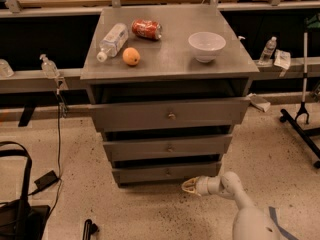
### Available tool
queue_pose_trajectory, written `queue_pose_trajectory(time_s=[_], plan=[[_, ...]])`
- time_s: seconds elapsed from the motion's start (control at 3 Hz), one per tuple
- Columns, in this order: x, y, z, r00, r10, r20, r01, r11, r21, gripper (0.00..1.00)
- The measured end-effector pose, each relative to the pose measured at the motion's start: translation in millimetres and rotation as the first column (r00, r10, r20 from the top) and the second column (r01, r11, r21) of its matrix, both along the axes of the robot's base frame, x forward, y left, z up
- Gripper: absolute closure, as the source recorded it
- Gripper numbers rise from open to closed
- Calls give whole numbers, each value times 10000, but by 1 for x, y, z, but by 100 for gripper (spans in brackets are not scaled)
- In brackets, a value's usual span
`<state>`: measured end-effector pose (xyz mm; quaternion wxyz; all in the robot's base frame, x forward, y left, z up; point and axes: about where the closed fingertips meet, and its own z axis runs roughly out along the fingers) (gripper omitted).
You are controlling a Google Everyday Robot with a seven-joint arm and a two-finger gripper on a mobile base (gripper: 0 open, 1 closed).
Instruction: Close bottom drawer
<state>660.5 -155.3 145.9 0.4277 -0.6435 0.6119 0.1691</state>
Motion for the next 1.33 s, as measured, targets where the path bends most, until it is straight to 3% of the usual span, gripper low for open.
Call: queue_pose_trajectory(time_s=[0.33,0.67,1.33], plan=[[-31,-21,6,9945,-24,-1043,57,9995,307,78],[-28,-14,3,9958,15,-920,11,9996,279,47],[-31,-8,1,9951,89,-990,-57,9994,328,2]])
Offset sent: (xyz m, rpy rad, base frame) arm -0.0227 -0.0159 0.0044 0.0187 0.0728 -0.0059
